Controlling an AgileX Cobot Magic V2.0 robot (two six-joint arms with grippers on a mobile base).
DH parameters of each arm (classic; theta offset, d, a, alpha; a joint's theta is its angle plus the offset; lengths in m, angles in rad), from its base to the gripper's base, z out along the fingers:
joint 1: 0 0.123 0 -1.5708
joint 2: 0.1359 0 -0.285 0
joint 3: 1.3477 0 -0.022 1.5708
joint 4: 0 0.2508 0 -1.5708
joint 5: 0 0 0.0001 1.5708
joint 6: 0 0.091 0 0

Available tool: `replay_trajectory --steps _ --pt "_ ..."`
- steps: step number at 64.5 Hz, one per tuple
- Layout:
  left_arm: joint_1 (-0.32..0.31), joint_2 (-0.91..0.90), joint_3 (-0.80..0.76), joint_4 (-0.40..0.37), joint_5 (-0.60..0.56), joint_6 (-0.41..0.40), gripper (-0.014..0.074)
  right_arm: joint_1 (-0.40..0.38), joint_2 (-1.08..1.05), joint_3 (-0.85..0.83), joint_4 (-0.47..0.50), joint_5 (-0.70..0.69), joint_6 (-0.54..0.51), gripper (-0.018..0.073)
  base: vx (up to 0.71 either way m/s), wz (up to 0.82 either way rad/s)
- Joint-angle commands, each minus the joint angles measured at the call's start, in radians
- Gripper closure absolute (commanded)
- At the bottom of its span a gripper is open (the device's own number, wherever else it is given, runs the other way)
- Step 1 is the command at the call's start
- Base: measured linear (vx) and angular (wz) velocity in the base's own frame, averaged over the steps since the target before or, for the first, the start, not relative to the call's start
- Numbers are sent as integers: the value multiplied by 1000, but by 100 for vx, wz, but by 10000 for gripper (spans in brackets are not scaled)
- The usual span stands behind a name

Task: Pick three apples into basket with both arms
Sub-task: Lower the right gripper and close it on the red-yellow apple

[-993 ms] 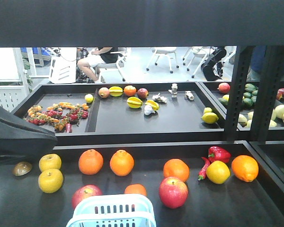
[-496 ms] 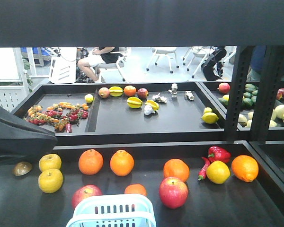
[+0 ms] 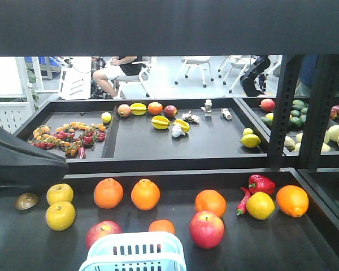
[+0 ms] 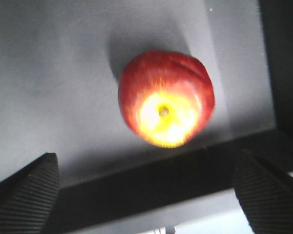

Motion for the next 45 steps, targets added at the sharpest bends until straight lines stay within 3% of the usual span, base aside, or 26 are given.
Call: replay_trajectory --steps 1,30,45 --pt "-5 -11 -28 -31 -56 -8 604 -8 -1 -21 -11 -43 4 -132 0 0" --pt "-5 -11 -28 -31 -56 -8 604 -9 106 -21 -11 -111 7 -127 0 0" --pt "-5 -11 -28 -31 -56 -8 604 -9 122 -21 -66 -131 62 -123 0 0"
